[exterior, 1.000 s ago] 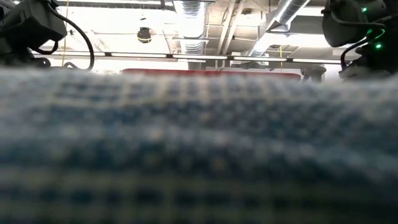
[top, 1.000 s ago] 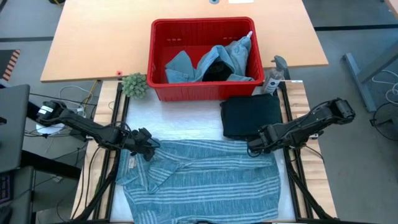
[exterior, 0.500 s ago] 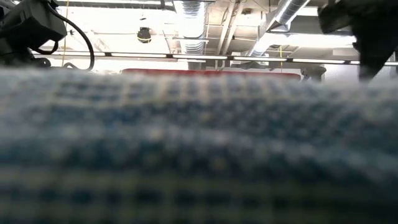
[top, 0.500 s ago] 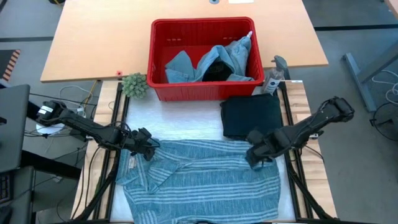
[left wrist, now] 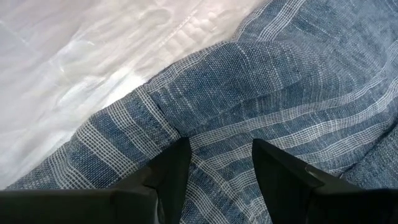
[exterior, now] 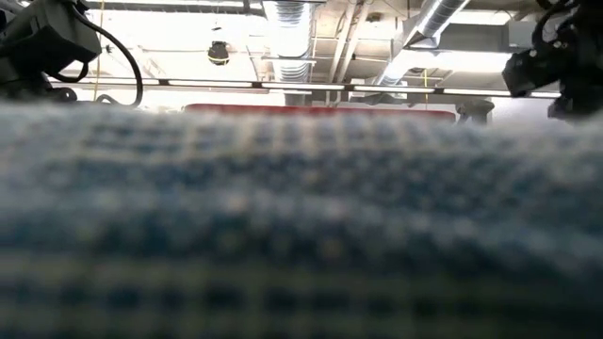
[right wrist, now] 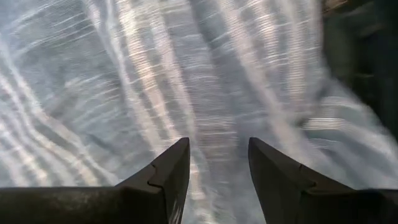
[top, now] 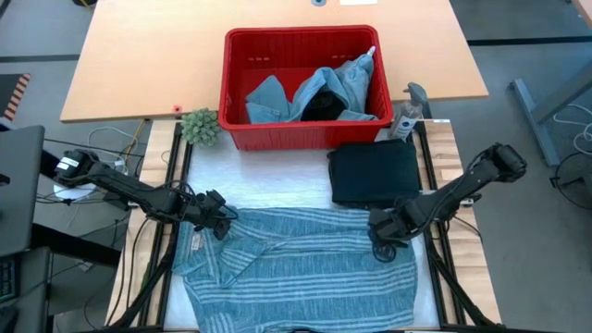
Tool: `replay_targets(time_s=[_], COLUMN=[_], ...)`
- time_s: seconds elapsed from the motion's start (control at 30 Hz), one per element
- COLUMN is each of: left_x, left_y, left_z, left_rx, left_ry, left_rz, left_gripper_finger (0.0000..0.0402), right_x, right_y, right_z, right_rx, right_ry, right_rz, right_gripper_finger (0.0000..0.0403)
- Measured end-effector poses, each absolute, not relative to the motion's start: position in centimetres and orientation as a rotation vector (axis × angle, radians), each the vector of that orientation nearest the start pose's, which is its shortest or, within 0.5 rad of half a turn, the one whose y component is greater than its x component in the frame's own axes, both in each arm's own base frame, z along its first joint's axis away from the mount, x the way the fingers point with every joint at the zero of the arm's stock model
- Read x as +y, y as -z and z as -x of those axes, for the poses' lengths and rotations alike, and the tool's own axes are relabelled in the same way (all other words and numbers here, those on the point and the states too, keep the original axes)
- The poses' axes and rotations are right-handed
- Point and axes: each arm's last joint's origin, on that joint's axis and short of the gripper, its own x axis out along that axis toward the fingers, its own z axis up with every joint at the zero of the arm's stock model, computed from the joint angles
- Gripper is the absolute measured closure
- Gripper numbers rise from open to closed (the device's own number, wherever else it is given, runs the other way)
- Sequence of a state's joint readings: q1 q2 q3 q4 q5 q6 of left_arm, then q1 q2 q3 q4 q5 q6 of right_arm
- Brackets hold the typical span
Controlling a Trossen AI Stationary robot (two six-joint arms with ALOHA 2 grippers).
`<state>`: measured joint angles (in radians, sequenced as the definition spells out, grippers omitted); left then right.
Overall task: Fold Laundry from Bin
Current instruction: Fold the blue polo shirt
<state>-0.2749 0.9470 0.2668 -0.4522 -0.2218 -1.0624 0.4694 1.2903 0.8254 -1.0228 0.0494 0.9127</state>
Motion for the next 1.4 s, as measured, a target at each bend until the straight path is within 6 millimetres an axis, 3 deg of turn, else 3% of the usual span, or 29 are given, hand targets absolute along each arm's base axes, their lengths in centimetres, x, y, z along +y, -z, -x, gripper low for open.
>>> replay_targets(time_s=[0.3,0.4,0.53,0.57,0.87,0.97,1.17,1.4], left_x=[-3.0,-3.0,-3.0,-3.0,-3.0,-3.0,-3.0,-3.0], left_y=[-12.3,-12.3,-12.3,-12.3,-12.3,-12.3,-12.3,-12.3], left_z=[-13.1,-13.1,-13.1,-13.1,-13.1,-13.1,-13.1,-13.2], left_rx=[0.986,0.985,0.984,0.984,0.982,0.982,0.983,0.984], left_ry=[-0.529,-0.531,-0.533,-0.534,-0.538,-0.538,-0.536,-0.535], left_rz=[0.678,0.681,0.683,0.683,0.689,0.69,0.686,0.687], left_gripper_finger=[0.023,0.023,0.023,0.023,0.023,0.023,0.023,0.023], right_x=[8.4,8.6,9.3,9.6,12.0,12.7,13.0,13.2], right_y=[-18.6,-18.8,-19.6,-19.9,-21.7,-21.5,-20.2,-19.9], right_z=[-16.9,-17.0,-17.3,-17.3,-17.3,-16.7,-15.1,-15.0], right_rx=[1.54,1.548,1.536,1.529,1.455,1.456,1.505,1.499], right_ry=[0.341,0.322,0.271,0.259,0.202,0.215,0.332,0.323], right_rz=[-0.373,-0.386,-0.394,-0.393,-0.408,-0.386,-0.406,-0.405], right_gripper_finger=[0.0225,0.0271,0.0373,0.0383,0.0382,0.0363,0.028,0.0201])
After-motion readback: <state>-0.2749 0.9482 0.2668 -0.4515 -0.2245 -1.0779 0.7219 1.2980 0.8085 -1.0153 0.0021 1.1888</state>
